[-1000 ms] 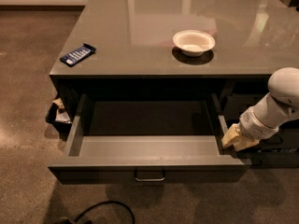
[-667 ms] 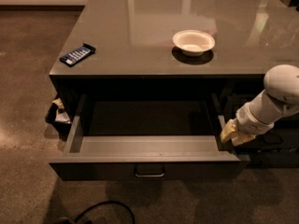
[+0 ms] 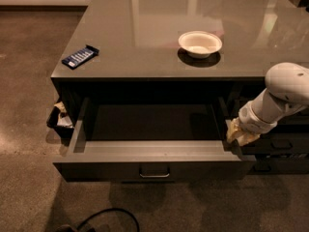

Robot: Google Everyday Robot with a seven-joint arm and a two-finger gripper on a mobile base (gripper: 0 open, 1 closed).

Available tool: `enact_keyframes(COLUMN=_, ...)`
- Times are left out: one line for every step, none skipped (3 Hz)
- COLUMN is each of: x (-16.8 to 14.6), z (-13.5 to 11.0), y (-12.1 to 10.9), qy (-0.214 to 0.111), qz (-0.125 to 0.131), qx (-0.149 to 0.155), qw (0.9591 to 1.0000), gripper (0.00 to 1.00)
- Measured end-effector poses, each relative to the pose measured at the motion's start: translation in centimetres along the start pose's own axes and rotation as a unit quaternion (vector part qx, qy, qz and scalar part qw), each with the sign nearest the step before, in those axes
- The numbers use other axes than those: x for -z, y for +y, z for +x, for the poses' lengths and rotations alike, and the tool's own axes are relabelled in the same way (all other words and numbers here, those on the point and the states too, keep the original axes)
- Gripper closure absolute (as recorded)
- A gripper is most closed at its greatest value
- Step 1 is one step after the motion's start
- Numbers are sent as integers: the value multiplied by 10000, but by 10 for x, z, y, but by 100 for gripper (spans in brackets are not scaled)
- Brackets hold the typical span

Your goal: Close top drawer

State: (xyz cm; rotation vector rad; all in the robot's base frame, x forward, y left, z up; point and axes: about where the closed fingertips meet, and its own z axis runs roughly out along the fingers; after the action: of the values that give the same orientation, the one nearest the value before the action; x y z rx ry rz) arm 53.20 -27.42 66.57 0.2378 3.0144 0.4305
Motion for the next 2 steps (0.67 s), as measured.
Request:
enact_keyframes(x=1, z=-13, y=10, qy=-156, qz=59, qx=-3, qw=9999, gripper=100)
enact_keyframes(x=3, z=-29, y=18, qy=-324, qz=113, qx=-16, qw=9994, gripper=100)
